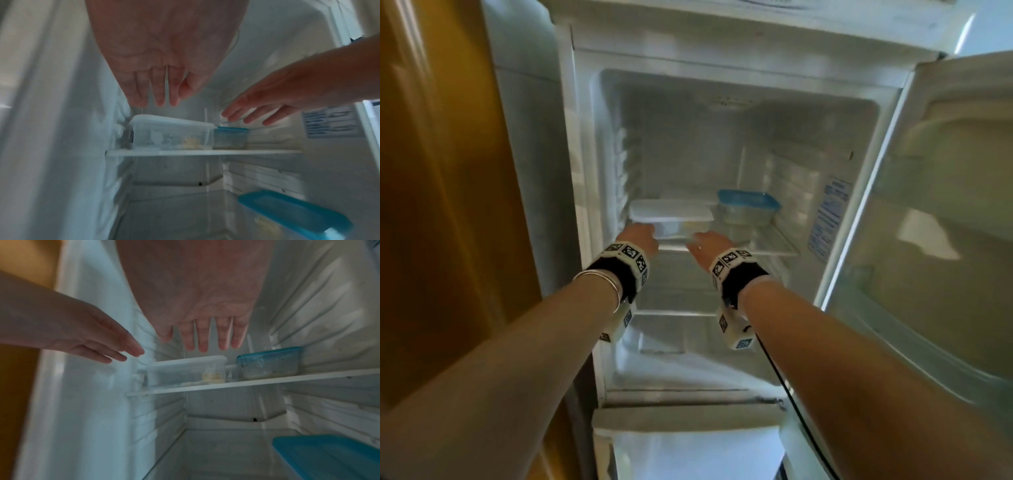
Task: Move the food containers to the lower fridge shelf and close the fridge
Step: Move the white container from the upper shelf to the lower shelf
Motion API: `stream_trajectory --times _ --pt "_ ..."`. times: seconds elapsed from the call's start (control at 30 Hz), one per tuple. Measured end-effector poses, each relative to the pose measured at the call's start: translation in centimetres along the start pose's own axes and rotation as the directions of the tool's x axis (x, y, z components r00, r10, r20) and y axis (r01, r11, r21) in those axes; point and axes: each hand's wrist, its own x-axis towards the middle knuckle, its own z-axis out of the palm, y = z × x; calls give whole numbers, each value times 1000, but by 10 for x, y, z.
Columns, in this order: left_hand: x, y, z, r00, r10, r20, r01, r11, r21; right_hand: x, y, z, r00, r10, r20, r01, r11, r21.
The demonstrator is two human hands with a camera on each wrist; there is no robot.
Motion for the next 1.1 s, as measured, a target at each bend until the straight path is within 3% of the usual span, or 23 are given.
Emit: stream_trajectory --times 0.23,0.37,0.53,0.67,0.8,0.93,1.1 --pt "81 -3 -7 999 37 -15 -33 977 209 69 10 -5 984 172 -42 -169 983 77" --pt "112 0 -5 996 19 83 -54 894 445 102 16 0 954 297 -37 -282 934 218" --pt "128 2 17 996 17 88 -59 862 504 122 17 11 937 345 53 -341 874 346" --pt "133 2 16 998 -49 38 31 930 366 127 25 11 934 342 101 -353 843 406" --pt "134 2 16 991 -128 38 127 991 35 127 31 9 927 368 78 -359 805 472" --pt "125 9 18 990 -142 -7 135 959 -250 126 36 4 919 390 57 -368 799 475" --pt "107 25 28 997 -73 22 76 928 -365 123 40 5 918 396 -3 -345 803 487"
